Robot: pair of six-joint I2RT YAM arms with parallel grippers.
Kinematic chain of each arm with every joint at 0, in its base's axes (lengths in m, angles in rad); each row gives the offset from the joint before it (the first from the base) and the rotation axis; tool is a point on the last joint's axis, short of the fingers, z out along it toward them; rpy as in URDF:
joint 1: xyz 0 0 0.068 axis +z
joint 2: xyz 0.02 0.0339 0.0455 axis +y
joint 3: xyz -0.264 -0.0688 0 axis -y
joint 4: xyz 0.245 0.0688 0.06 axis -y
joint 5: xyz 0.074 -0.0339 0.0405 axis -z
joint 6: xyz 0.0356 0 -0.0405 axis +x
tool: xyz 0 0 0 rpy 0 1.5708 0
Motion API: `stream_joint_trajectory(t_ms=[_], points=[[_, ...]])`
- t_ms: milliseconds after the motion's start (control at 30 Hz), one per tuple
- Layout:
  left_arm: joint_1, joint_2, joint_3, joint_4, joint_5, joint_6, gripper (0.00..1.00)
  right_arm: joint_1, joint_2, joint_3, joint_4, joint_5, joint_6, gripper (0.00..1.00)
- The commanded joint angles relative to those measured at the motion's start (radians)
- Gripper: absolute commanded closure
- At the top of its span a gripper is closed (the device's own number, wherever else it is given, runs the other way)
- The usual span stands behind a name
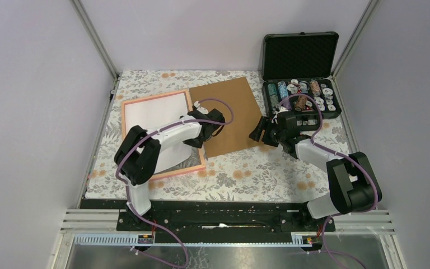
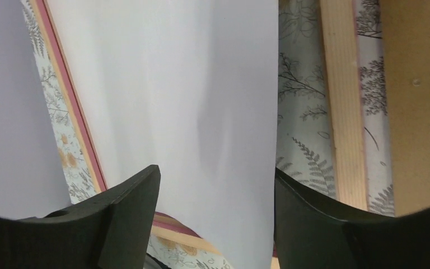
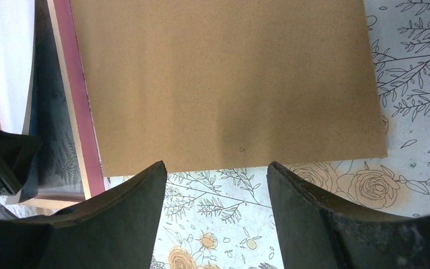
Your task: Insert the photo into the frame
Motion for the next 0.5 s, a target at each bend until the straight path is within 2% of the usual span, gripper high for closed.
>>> stream_joint_trajectory(t_ms=[0, 133, 233, 367, 433, 467], points=[[0.002, -0.121, 0.014, 0.046, 0.080, 0.084, 0.24, 0.014, 0.014, 0.004, 0.019, 0.002, -0.019, 0.27], [0.002, -0.203, 0.025, 0.072, 0.203, 0.124, 0.17, 0.029, 0.014, 0.015, -0.011, 0.046, -0.043, 0.26], [0.003, -0.288, -0.027, 0.131, 0.286, 0.147, 0.12, 0.041, 0.035, 0.027, -0.036, 0.086, -0.064, 0.25], [0.005, -0.402, -0.100, 0.186, 0.401, 0.158, 0.09, 0.073, 0.068, 0.084, -0.141, 0.164, -0.109, 0.25], [0.005, -0.469, -0.138, 0.226, 0.454, 0.153, 0.02, 0.107, 0.071, 0.111, -0.184, 0.209, -0.123, 0.25], [0.006, -0.507, -0.158, 0.250, 0.482, 0.144, 0.01, 0.130, 0.071, 0.124, -0.228, 0.223, -0.131, 0.25]])
